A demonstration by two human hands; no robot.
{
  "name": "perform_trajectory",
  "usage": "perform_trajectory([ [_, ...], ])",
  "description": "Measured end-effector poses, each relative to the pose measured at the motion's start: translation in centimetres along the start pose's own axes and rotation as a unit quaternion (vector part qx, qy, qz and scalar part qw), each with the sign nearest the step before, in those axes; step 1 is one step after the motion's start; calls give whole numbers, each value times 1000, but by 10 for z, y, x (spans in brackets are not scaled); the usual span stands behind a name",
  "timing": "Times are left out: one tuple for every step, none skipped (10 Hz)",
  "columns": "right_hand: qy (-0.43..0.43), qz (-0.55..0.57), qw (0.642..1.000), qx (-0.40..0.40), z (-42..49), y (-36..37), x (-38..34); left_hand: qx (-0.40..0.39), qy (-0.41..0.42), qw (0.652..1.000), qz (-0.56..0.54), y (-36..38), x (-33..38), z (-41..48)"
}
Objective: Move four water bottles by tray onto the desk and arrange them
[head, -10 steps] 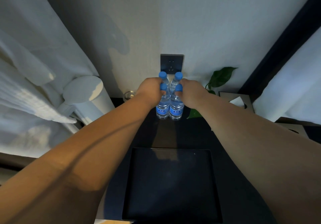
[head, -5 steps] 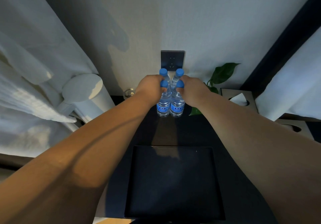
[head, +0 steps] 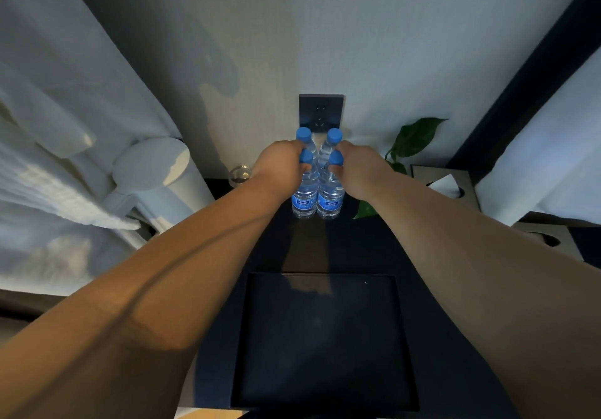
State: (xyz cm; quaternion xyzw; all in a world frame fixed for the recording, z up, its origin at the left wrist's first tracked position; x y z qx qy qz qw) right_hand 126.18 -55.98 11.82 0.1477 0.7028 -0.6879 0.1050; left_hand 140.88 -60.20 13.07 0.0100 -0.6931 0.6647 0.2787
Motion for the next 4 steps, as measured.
perform_trajectory([
  [1, -6, 1000, -4, -1, 1, -1, 2, 2, 1000, 3, -1, 1, -1],
  [8, 0, 1000, -8, -8, -1, -2, -7, 3, 1000, 10, -3, 3, -5],
  [-1, 9, 1000, 9, -15, -6, -4, 1, -4, 1000, -28, -10, 2, -10],
  [-3, 21, 1000, 6, -20, -10, 1, 42, -18, 997, -61, -25, 0, -16],
])
Point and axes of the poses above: each hand's wrist, its own z-axis towards the middle knuckle, its own y-axis out of the palm, x = y × z, the point moved 10 cm from there along z, towards the middle knuckle, and after that the axes turned 3 degrees about -z, right-handed, at the moved point
